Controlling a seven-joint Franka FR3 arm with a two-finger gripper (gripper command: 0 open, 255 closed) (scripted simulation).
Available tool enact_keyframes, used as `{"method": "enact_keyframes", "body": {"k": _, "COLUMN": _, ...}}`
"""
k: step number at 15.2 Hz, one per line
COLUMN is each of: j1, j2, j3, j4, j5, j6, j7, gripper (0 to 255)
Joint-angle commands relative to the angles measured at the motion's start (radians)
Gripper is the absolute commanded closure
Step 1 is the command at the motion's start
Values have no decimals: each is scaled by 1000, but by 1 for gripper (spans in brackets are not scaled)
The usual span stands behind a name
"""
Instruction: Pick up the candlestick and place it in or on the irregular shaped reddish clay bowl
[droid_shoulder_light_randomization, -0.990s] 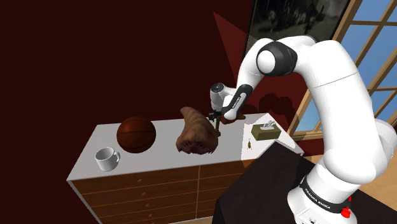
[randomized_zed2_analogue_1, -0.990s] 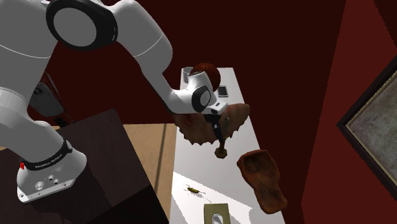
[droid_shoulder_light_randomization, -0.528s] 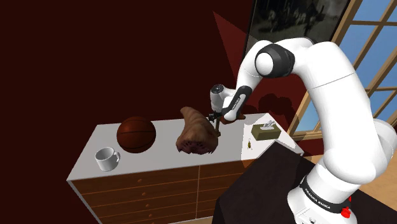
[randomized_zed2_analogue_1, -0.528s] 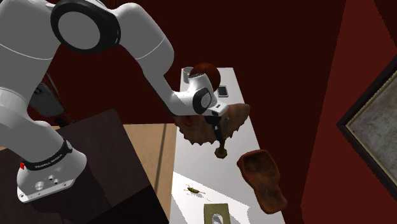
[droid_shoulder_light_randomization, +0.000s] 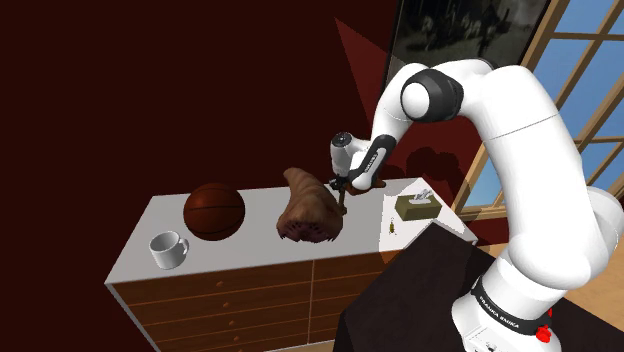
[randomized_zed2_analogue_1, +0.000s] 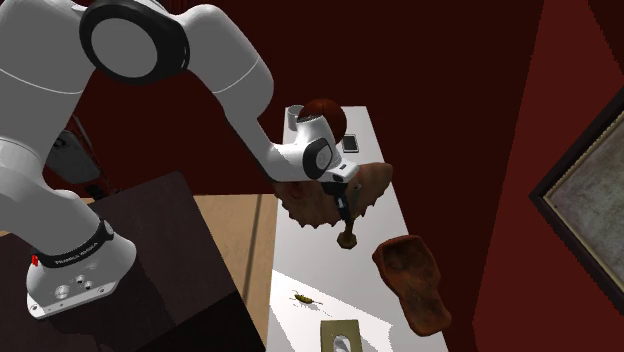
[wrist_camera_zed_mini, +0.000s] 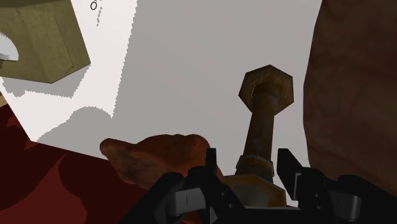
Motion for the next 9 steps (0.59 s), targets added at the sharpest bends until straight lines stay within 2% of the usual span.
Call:
{"method": "enact_keyframes", "body": {"k": 1, "j1": 0, "j2": 0, "j3": 0, "j4": 0, "j5": 0, "j6": 0, "j7": 0, "gripper": 255}}
{"method": "enact_keyframes", "body": {"k": 9, "j1": -17, "j2": -78, "j3": 25, "j4": -39, "j5": 20, "j6": -39, "j7": -42, "gripper": 255}}
